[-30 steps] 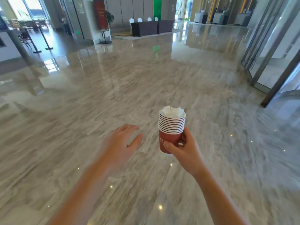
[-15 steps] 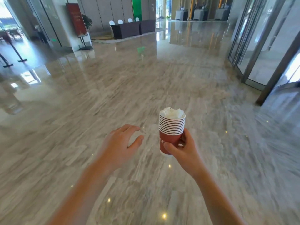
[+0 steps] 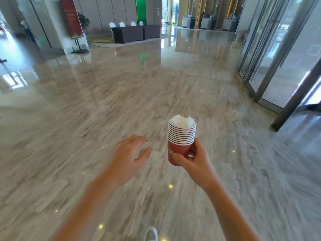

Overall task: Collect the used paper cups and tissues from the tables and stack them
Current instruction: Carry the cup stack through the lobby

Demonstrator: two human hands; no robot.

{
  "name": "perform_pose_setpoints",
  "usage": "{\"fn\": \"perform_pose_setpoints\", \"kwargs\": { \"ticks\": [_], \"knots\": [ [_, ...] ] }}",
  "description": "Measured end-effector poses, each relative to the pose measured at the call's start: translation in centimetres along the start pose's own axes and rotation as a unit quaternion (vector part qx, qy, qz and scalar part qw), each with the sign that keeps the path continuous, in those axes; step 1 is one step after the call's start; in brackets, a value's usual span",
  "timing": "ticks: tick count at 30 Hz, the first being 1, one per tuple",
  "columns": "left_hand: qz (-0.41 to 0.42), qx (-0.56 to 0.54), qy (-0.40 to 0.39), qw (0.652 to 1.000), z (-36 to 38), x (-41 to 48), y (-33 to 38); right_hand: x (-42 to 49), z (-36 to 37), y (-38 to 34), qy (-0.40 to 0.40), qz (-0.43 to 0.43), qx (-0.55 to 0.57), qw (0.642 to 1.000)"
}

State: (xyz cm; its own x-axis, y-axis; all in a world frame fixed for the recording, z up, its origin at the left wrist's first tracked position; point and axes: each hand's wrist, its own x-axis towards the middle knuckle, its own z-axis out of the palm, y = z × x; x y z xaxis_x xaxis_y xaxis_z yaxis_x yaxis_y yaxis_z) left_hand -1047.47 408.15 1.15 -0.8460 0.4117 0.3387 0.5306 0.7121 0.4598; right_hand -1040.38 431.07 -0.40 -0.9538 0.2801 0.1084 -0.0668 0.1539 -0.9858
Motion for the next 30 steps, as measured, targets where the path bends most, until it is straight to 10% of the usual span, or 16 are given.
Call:
{"fn": "perform_pose_setpoints", "kwargs": {
  "ticks": [30],
  "knots": [
    [0.121,0.020,-0.063,0.990,18.4,67.3,-12.5,64.3,-7.6,8.0,0.131,0.015,0.007,0.991]
  ]
}}
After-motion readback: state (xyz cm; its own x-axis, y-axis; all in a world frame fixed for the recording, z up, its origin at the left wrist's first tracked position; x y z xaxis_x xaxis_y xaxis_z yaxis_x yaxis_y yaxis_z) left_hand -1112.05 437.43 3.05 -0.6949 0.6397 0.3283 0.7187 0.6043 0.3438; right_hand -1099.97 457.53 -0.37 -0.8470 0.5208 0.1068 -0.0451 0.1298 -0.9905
